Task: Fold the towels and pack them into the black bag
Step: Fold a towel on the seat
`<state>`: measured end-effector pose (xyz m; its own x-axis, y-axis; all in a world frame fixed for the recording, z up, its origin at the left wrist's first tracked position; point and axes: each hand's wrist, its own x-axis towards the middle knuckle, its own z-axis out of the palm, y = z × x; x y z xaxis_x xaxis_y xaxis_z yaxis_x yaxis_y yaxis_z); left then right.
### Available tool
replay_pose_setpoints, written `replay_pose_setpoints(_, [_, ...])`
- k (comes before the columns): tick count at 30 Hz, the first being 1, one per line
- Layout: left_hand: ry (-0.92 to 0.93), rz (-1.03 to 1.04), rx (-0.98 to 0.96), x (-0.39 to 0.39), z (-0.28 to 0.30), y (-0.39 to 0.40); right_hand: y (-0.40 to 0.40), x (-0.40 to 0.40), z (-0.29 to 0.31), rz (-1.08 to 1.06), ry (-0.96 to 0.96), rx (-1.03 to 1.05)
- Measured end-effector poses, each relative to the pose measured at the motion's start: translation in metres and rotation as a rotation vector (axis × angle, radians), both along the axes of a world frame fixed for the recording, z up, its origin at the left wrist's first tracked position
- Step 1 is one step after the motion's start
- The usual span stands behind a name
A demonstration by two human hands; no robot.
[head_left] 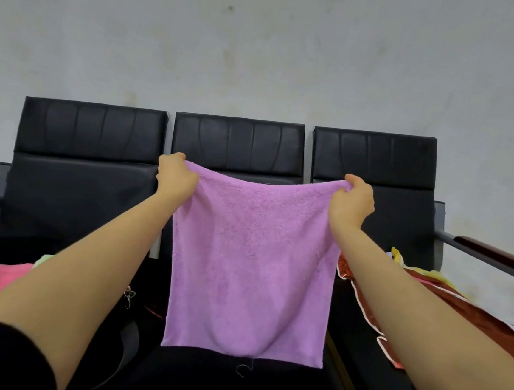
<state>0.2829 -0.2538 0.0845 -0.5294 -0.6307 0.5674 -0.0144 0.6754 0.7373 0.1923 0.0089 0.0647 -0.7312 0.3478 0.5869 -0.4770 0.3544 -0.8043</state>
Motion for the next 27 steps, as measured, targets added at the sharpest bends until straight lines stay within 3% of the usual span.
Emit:
replay_pose_setpoints(7, [-0.078,0.14,-0.156,0.01,-0.003,-0.001,0.007,0.001,-0.004,-0.166,0.037,0.51])
replay_pose_setpoints(15, [-0.203,0.345,-0.294,0.014,-0.009,-0.005,0.007,-0.001,-0.004,-0.327,0.109,0.64])
replay_pose_setpoints(23, [-0.201,0.274,-0.289,0.018,-0.007,-0.008,0.008,0.0,-0.005,-0.283,0.086,0.852])
replay_pose_setpoints(27, [-0.197,0.251,-0.296,0.02,-0.004,-0.01,0.01,-0.001,-0.003,-0.278,0.106,0.855])
